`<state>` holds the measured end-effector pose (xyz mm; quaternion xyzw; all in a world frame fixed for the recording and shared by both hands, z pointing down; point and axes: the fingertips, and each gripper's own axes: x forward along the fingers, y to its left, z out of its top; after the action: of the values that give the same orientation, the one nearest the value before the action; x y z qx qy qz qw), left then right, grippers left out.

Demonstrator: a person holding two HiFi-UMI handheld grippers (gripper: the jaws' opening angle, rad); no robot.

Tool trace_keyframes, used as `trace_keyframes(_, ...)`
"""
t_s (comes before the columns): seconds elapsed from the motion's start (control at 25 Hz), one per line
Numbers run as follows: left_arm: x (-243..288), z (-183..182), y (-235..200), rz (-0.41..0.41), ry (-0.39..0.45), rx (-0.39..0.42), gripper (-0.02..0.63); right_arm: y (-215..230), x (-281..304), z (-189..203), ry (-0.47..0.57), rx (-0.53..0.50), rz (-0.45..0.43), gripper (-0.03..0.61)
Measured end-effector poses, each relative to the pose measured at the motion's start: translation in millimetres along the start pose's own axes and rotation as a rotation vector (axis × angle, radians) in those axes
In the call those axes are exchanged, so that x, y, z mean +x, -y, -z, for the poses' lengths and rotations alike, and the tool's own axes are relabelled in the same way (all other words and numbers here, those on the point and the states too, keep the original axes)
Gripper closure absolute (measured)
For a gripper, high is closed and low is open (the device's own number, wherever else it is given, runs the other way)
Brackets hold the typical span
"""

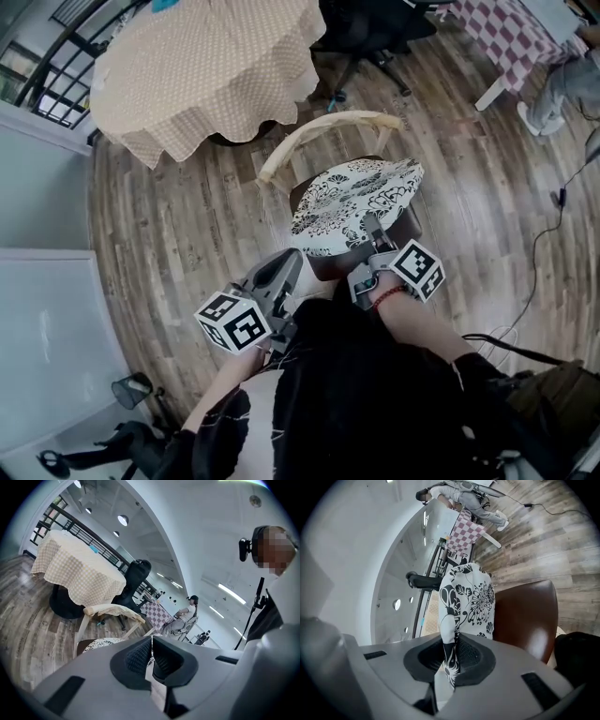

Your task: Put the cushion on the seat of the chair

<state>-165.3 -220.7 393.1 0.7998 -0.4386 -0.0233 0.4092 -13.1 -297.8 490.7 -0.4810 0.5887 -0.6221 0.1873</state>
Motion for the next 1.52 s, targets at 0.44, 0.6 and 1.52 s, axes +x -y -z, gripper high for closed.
trace_keyframes(0.44,-10.8,50.1,0.3,0.047,-0.068,0.023,0.592,46.7,-26.6,12.9,0.028,-0.043,0.082,0.541)
trace_keyframes(0.6,-17.2,67.5,-2.2,0.06,-0.087,0.017,0.592,58.2,-33.3,18.1,0.032,-0.08,0.105,0.541)
trace_keyframes(1.52,-28.4,140.7,-23.2,0.093,-0.186,-0.07,0.592,133.1,-30.5,40.1,0.025,-0.077,0.245,0.541)
